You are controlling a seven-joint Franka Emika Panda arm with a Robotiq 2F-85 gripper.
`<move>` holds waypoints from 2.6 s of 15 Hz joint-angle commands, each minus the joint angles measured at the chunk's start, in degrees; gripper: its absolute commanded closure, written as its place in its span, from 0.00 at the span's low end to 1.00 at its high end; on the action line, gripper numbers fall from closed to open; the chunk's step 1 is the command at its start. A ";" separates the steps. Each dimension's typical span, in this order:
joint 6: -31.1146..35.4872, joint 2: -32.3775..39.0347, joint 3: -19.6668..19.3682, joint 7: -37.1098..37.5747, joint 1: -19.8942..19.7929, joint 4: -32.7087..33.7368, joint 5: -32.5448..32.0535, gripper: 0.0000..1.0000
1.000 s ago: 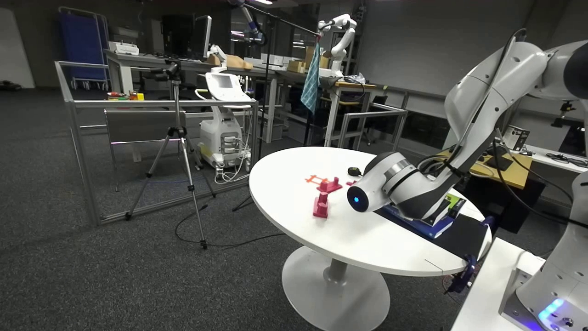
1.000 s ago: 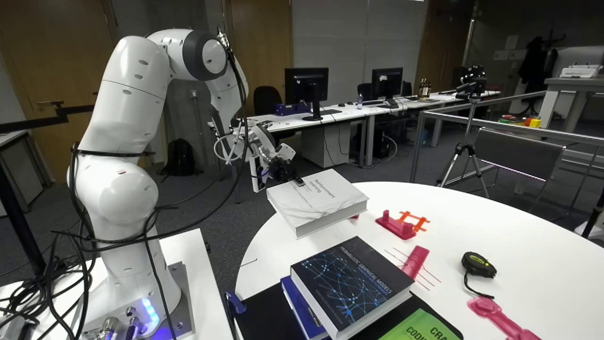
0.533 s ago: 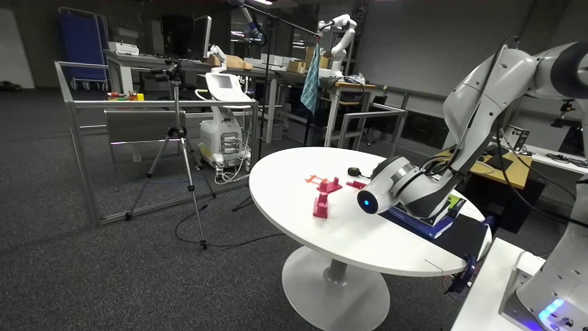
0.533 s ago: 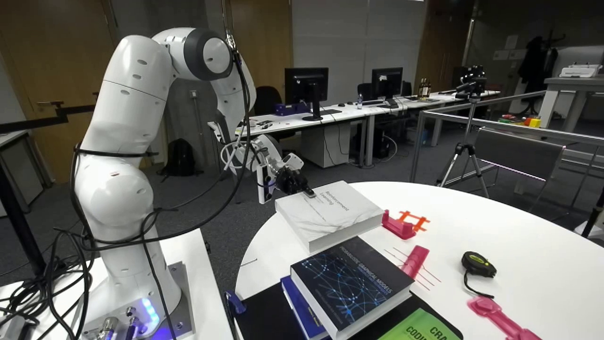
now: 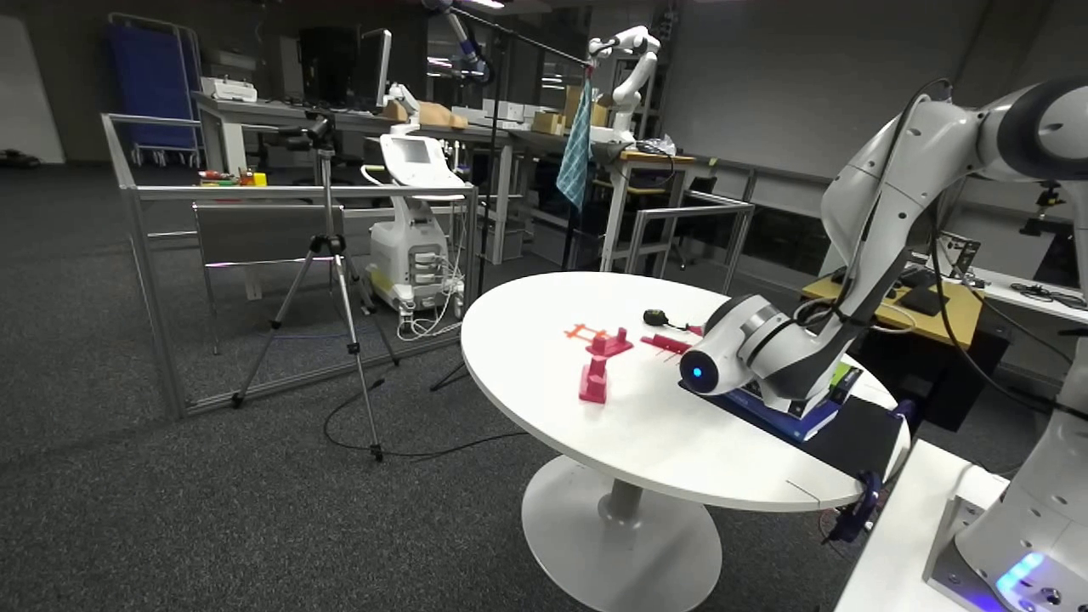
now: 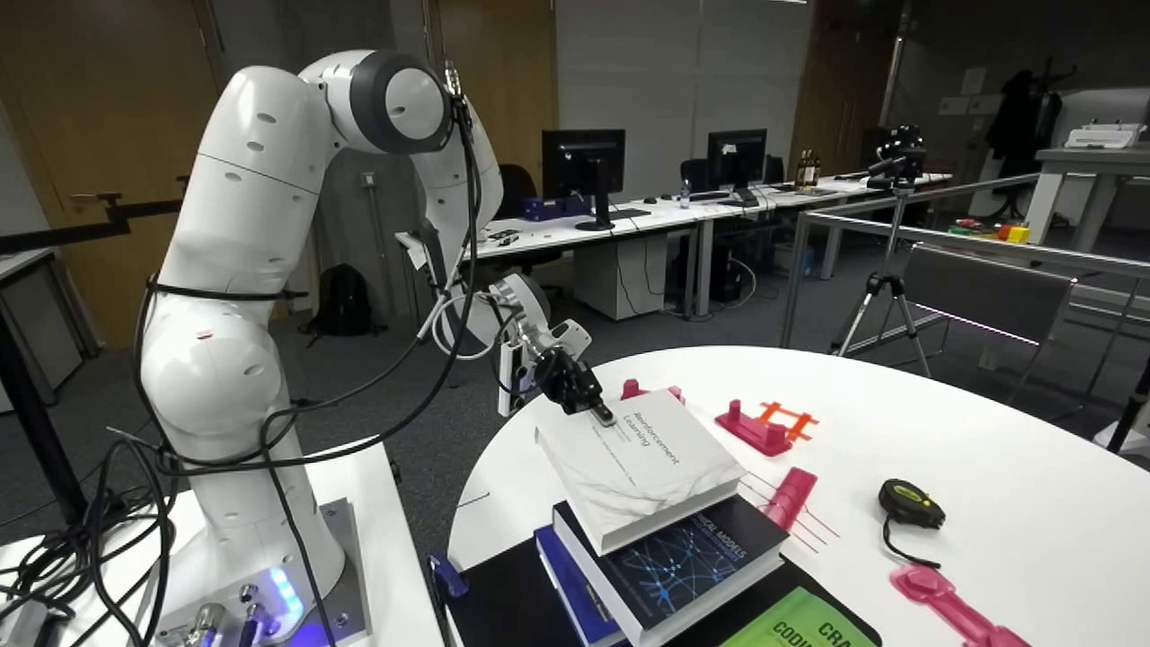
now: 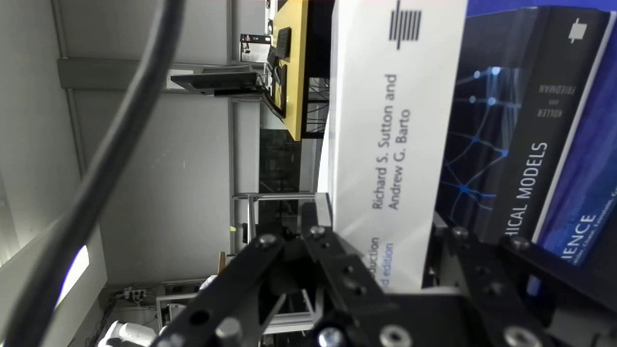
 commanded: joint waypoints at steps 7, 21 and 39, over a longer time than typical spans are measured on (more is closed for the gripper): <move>0.40 -6.67 -2.12 -2.65 -1.91 -6.55 -6.29 0.81; -0.13 -5.89 -2.79 -2.86 -3.62 -7.09 -7.48 0.00; 23.02 -16.47 -3.34 -26.42 -7.86 -8.48 -3.75 0.00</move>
